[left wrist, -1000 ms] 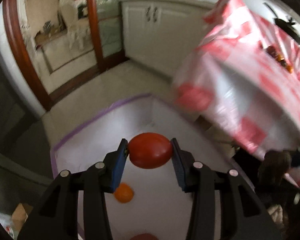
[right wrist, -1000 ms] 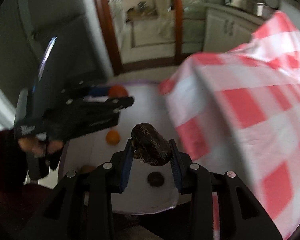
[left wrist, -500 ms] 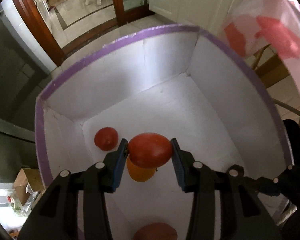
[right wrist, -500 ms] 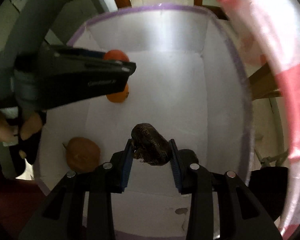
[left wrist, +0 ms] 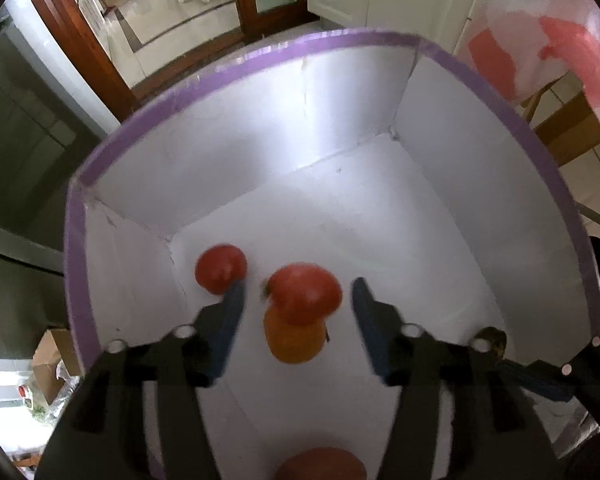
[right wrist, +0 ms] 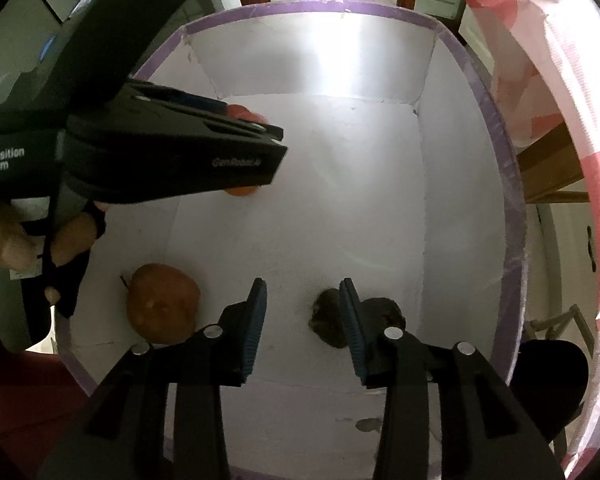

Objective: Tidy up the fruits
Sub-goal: 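Carry the tomato and passion fruit to the white box and release both, then move both open tools back over the fruit cluster on the table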

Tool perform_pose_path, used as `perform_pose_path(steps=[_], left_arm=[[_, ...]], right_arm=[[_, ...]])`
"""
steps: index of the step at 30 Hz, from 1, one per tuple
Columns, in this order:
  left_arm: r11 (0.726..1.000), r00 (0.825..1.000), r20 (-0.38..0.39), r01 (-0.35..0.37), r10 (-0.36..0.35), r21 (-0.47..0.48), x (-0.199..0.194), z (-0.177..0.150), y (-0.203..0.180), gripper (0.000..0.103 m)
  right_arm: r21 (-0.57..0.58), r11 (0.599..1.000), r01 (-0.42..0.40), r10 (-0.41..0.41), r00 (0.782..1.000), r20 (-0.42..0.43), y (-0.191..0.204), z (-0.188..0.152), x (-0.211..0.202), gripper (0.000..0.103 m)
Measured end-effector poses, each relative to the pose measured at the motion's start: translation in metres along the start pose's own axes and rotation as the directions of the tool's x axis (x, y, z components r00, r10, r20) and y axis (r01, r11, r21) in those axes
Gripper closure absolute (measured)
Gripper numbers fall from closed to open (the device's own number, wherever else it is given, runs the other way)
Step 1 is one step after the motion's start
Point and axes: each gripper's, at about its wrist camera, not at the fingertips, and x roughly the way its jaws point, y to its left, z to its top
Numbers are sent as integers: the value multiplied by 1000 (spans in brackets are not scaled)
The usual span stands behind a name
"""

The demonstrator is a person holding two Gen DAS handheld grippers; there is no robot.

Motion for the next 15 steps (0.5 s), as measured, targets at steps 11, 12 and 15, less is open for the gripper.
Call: perform_pose_path(steps=[11, 12, 15], left_arm=[[1000, 998, 67, -11, 11, 1, -24, 13, -2, 27], [1000, 997, 78, -14, 14, -2, -28, 14, -2, 27], [1000, 993, 118, -2, 5, -21, -43, 24, 2, 27]], right_arm=[[16, 1000, -14, 12, 993, 118, 0, -2, -48, 50], [18, 1000, -19, 16, 990, 138, 0, -2, -55, 49], [26, 998, -56, 49, 975, 215, -7, -5, -86, 46]])
